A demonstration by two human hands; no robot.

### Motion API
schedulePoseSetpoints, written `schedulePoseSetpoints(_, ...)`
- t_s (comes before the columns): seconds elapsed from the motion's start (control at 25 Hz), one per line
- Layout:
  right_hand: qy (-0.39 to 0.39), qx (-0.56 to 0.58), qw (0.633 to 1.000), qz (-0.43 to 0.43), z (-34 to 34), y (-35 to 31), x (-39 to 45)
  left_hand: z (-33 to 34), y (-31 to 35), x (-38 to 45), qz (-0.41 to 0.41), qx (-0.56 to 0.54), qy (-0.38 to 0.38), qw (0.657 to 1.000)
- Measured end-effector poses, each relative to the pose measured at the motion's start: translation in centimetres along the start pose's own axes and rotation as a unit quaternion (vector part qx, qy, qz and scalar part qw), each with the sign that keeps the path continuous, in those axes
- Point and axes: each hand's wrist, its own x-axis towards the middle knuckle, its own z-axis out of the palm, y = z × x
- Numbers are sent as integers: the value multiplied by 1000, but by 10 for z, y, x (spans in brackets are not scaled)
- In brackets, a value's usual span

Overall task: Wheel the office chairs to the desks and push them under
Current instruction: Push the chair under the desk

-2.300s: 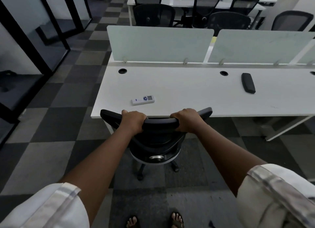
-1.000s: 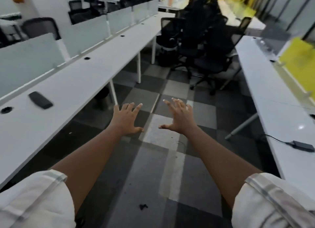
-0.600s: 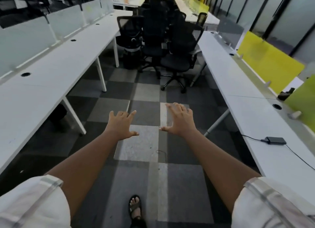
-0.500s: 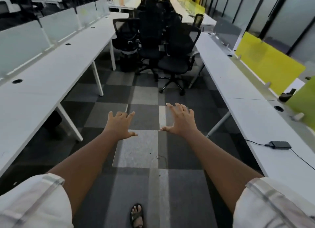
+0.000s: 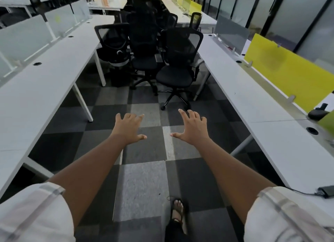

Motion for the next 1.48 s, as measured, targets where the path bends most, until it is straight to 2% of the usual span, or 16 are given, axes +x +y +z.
schedulePoseSetpoints(0.2, 7, -1, 1000, 19, 30, 29, 155, 3, -35, 158, -4, 4, 15, 1000)
schedulePoseSetpoints(0.4, 0, -6, 1000, 17, 31, 50, 312, -16, -81, 296, -26, 10, 15, 999)
schedulePoseSetpoints(0.68, -2, -21, 1000, 16, 55, 32, 514, 0, -181, 465, -36, 10, 7, 999)
schedulePoseSetpoints(1.0, -2, 0, 996, 86, 94, 14, 724, 18, -297, 687, 0, 36, 11, 999)
schedulePoseSetpoints(1.16, 6, 6, 991, 132, 100, 39, 804, 7, -313, 796, 30, 44, 17, 998)
schedulePoseSetpoints(1.48, -1, 9, 986, 166, 147, 131, 994, 24, -289, 1024, 61, 41, 15, 997)
